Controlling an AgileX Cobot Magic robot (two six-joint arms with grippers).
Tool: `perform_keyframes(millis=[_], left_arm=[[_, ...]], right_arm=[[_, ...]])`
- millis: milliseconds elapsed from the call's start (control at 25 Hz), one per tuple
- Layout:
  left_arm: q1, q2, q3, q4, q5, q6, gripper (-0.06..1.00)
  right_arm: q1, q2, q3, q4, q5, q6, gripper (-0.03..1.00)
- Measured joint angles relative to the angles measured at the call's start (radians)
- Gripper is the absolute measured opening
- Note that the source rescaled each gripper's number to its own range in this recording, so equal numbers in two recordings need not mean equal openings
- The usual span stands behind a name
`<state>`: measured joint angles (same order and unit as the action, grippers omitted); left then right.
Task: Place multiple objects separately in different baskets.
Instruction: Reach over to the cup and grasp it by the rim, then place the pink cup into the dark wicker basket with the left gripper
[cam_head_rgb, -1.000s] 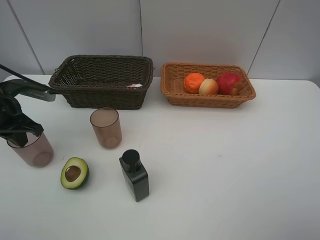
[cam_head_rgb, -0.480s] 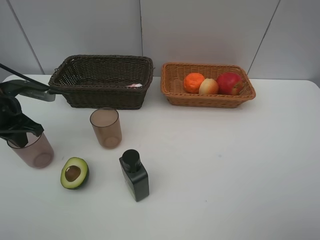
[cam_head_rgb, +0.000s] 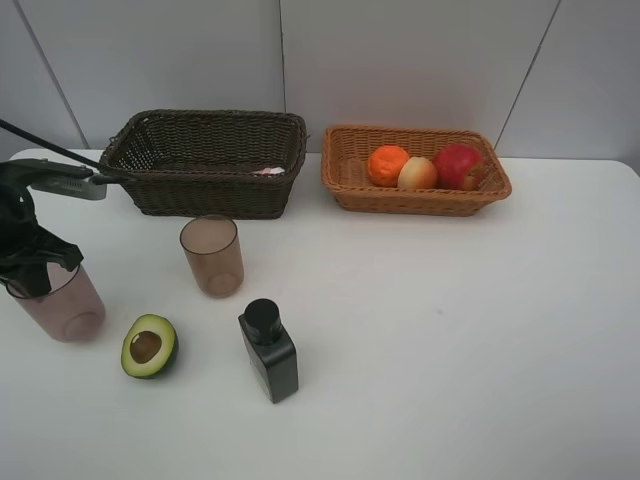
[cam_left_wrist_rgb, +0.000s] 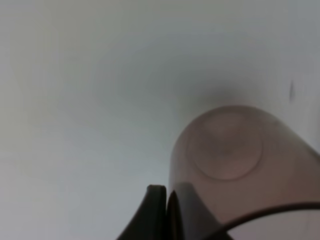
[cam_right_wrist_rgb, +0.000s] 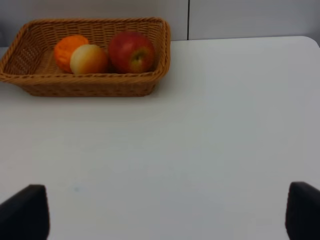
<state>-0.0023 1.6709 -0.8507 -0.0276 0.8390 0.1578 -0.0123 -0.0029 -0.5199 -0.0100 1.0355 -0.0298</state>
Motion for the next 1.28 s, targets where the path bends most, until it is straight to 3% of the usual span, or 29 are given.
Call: perform_keyframes(millis=[480,1000,1280], left_arm=[[0.0,-0.021,-0.298,-0.012,0.362,-0.037,0.01],[0.0,-0.021,-0.571,-0.014,0.373,-0.043,0.01],[0.0,-0.02,-0.586,-0.014,0.172,-0.023,0.01]], right_arm=[[0.0,0.0,0.0,0.0,0.0,0.0,1.0],[0.0,0.0,0.0,0.0,0.0,0.0,1.0],[0.0,0.0,0.0,0.0,0.0,0.0,1.0]])
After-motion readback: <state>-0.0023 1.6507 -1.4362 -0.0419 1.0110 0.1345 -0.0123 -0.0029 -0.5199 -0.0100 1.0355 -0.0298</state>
